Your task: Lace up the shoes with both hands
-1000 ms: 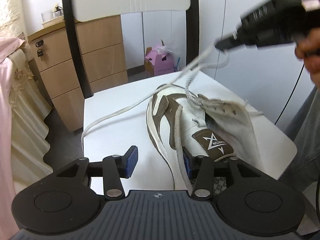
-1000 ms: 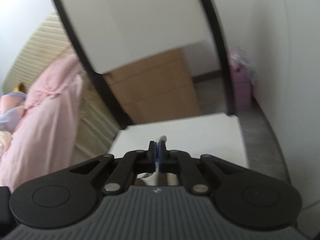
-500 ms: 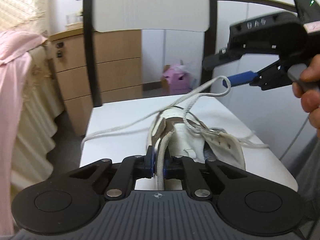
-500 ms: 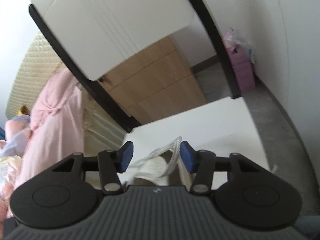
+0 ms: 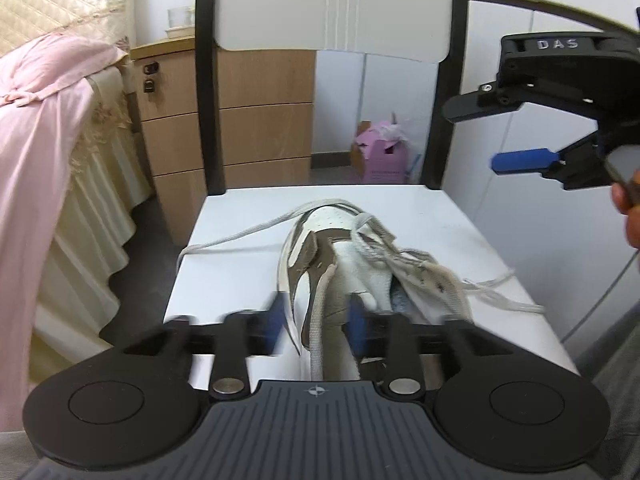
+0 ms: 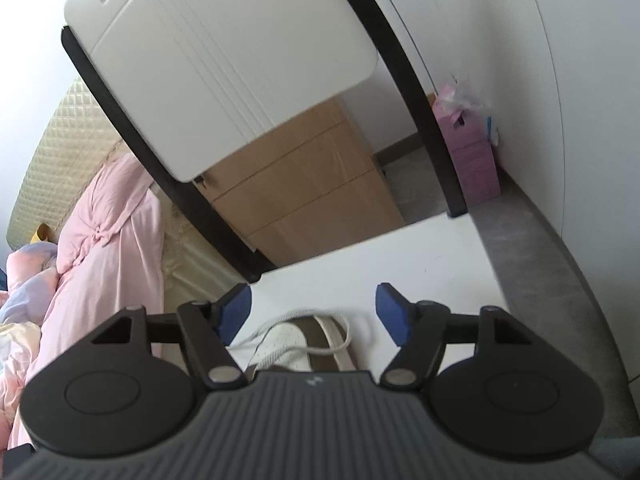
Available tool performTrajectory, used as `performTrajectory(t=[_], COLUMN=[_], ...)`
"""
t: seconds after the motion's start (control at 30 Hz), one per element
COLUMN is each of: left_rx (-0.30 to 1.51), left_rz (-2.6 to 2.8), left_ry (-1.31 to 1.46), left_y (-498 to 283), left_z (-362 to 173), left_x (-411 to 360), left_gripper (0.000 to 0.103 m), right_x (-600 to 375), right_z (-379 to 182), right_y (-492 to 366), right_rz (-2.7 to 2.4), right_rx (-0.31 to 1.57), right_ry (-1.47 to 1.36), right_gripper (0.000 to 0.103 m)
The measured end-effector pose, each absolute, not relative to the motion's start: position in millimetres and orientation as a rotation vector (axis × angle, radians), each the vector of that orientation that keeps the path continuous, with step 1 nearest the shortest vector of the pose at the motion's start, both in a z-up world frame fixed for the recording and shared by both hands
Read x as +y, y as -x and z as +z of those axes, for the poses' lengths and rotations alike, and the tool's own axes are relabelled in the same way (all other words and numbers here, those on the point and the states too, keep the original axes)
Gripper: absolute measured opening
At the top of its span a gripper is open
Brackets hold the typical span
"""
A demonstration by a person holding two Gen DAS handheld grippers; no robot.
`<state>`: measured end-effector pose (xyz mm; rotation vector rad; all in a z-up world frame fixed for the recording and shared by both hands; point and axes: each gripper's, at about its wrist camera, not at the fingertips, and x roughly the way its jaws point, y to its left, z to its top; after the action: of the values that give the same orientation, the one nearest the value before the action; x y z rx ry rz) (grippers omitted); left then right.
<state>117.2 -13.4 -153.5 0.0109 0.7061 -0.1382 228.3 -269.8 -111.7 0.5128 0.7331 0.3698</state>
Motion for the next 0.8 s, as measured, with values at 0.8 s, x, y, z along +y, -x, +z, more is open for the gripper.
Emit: performTrajectory(t=[0.8], left_rx=[0.677], left_rz=[-0.299], left_ry=[0.041], left_y=[-95.4], left_z=[-131.9], left_x=[70.9], left_gripper=[0.090], right_x=[5.6], right_z=[-171.4], right_y=[-331.2], right_rz=[0.946], right_rx=[1.109], right_ry=[0.553], right_gripper=[0.061])
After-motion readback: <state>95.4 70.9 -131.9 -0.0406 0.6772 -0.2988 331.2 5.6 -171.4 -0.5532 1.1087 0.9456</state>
